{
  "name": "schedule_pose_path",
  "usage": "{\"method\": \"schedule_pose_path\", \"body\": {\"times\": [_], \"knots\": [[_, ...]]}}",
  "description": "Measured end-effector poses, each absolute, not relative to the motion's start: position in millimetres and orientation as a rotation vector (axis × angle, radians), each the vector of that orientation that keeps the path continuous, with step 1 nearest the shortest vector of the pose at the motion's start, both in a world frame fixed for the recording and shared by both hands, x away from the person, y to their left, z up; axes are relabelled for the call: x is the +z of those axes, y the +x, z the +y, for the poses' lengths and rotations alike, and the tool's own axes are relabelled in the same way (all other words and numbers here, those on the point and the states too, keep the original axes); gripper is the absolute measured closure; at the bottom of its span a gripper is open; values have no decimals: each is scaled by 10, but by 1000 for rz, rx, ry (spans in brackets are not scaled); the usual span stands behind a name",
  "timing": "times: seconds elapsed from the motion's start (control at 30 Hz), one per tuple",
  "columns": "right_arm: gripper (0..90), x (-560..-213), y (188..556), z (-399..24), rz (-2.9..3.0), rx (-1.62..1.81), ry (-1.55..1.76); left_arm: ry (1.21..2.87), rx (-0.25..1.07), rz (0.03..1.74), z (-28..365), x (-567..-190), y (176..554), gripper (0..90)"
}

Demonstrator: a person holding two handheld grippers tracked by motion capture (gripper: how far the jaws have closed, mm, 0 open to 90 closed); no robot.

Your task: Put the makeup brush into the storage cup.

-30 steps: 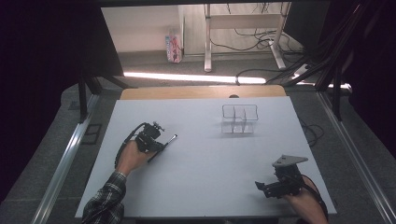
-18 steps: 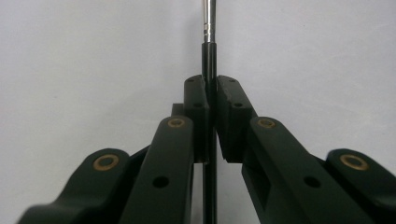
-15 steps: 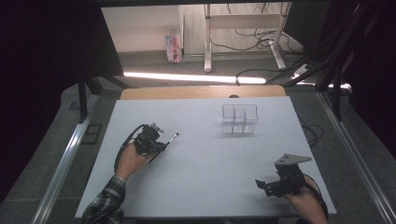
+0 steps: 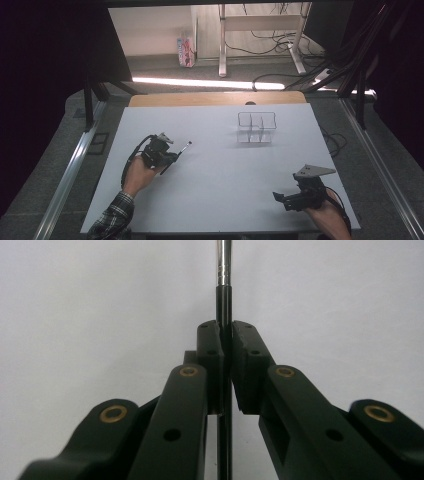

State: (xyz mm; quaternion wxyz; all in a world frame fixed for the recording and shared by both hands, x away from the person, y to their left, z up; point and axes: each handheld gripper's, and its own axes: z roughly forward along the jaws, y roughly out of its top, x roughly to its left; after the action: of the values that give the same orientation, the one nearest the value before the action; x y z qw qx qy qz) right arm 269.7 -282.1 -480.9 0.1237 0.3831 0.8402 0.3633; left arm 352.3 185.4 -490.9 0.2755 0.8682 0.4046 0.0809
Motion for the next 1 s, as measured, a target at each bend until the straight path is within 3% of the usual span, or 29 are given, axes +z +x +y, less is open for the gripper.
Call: {"method": "schedule_pose_path", "body": {"times": [1.0], "knots": [[0,-4773,2679,-2802,2417,1114,1080,2171,254,947,1857,-4709,2900,840]]}}
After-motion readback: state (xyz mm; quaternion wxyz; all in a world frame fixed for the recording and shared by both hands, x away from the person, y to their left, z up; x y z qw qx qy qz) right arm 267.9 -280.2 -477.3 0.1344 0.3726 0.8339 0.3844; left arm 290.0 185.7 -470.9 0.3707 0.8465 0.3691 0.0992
